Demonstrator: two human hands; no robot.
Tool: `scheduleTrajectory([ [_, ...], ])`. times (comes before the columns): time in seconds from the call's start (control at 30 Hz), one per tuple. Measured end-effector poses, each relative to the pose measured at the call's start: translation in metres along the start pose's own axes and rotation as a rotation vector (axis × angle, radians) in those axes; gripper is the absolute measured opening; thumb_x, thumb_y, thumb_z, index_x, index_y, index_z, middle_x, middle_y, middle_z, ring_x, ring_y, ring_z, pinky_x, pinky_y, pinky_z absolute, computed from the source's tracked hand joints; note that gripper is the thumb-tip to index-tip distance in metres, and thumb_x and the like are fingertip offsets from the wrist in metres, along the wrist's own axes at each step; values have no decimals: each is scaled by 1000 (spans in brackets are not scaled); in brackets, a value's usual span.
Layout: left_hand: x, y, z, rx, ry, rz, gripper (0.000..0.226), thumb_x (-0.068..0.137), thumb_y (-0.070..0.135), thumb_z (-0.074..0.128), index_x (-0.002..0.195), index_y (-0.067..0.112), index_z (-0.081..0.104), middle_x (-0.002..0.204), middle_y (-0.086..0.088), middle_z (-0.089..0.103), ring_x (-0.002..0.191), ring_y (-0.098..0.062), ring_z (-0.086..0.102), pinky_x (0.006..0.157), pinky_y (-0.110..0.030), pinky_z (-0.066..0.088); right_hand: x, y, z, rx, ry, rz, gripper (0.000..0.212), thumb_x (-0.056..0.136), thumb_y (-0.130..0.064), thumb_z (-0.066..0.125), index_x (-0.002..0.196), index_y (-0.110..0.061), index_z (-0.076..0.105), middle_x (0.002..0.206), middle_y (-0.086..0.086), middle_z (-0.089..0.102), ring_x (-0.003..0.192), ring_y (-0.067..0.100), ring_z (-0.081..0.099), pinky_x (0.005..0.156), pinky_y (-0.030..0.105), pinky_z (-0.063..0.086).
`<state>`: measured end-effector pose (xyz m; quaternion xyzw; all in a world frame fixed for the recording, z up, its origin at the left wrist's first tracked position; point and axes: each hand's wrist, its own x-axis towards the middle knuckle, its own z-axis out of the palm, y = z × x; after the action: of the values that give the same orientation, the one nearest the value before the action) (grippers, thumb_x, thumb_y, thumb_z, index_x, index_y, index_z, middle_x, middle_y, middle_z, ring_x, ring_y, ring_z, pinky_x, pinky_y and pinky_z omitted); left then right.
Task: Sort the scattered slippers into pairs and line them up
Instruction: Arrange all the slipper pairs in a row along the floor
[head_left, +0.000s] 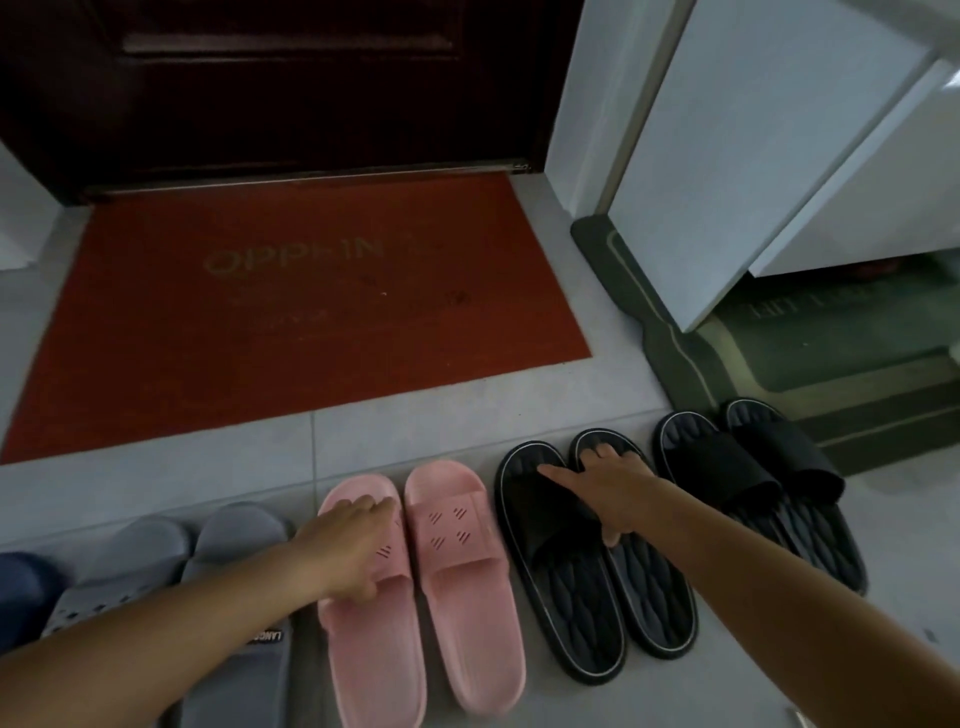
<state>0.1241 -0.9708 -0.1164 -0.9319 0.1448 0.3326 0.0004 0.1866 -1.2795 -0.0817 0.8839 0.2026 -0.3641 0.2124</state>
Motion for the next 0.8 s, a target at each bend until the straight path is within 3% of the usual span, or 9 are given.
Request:
scheduleTrajectory([
  [0.2,-1,1,-1,10,-5,5,97,67,41,70,145,20,16,133,-3,41,121,-24,44,93,-35,43,-1,-4,-4,-12,6,-21,121,64,-31,82,145,-40,-6,144,18,29,132,37,27,99,51,37],
  [0.3,-14,1,-8,-17,-30,40,109,70,52,70,149,16,5,148,-9,30,134,-28,33,106,-38,35,-5,-12,-5,-66,-9,-10,130,61,-41,82,144,-36,-17,150,19,19,137,37,20,105,50,30],
  [0.37,-32,-14,-18,-17,-55,77,116,66,55,73,149,15,3,154,-9,18,140,-27,23,112,-36,28,-7,-30,-12,-39,20,-92,136,54,-55,80,144,-34,-21,155,18,6,142,36,8,111,51,20],
  [0.5,-73,-67,-26,87,-77,37,116,61,58,76,146,9,14,151,-11,22,137,-29,25,111,-40,30,-5,-94,-42,124,163,-346,127,57,-71,67,145,-34,-17,158,11,-5,145,30,-2,116,48,5],
  [0.57,-90,-93,-14,95,-109,-52,121,59,58,78,148,12,10,153,-12,18,138,-32,22,111,-45,29,-1,-130,-54,147,212,-404,119,62,-74,61,146,-33,-12,157,13,4,143,32,8,115,49,11],
  [0.67,-105,-112,18,15,-162,-176,125,57,60,78,148,21,3,155,-9,9,139,-35,17,105,-53,34,8,-166,-59,162,222,-363,110,68,-69,61,148,-28,-2,147,16,24,130,36,31,105,48,31],
  [0.8,-104,-109,51,-13,-41,-226,112,62,49,78,146,27,6,152,0,9,137,-35,12,99,-66,31,16,-173,-59,200,216,-292,102,64,-54,72,144,-34,11,132,8,34,116,30,39,91,42,41],
])
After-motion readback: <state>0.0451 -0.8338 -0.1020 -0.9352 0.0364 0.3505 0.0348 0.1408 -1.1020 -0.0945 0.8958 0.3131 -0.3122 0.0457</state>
